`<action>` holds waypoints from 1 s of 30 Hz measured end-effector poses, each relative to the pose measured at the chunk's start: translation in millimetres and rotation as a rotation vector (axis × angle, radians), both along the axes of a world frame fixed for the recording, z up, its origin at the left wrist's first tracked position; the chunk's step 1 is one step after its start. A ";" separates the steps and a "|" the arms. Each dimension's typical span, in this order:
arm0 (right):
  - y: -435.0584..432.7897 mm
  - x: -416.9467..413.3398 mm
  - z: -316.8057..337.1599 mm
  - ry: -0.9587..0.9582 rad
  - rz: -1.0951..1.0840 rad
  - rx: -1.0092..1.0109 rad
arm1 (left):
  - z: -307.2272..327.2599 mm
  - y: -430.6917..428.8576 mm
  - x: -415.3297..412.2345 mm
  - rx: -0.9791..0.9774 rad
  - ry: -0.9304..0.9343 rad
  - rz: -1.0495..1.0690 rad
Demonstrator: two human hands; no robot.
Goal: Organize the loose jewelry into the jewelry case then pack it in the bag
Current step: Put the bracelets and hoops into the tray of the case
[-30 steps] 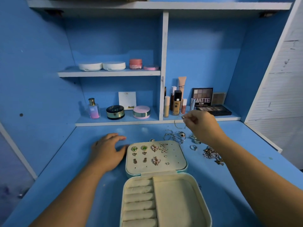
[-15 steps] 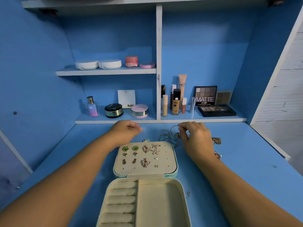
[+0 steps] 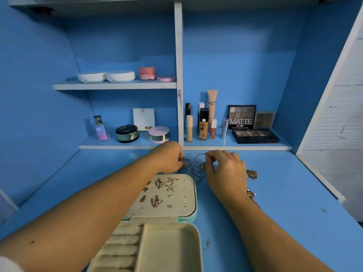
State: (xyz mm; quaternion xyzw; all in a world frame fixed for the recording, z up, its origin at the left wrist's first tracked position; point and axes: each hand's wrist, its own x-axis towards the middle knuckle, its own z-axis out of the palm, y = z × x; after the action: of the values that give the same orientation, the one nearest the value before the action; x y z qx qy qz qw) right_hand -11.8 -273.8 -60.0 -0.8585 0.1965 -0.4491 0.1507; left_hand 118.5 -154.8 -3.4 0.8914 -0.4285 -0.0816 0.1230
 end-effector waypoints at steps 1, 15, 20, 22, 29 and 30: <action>0.1 0.1 -0.3 0.003 -0.002 -0.001 | -0.8 -0.3 -0.5 0.009 -0.012 -0.008; 0.1 -1.6 2.7 0.003 -0.011 0.020 | 6.3 32.5 -14.3 -0.456 -0.047 0.088; 2.2 -3.1 4.8 -0.001 0.111 0.015 | 13.6 79.3 -46.3 -0.503 0.015 0.087; 4.3 -4.8 7.3 -0.027 0.171 0.001 | 17.0 103.0 -70.7 -0.432 0.062 0.045; 25.8 -17.7 18.0 -0.038 0.325 -0.026 | 10.9 147.7 -127.8 -0.130 0.004 -0.107; 28.2 -19.4 19.2 -0.043 0.345 -0.029 | 7.6 147.8 -130.4 -0.121 -0.043 -0.120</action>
State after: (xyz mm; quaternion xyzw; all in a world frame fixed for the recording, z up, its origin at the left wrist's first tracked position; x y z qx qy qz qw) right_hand -31.1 -245.6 -40.8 -0.8719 0.0365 -0.4374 0.2173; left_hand -11.9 -7.0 4.2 0.8567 -0.4877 -0.0437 0.1621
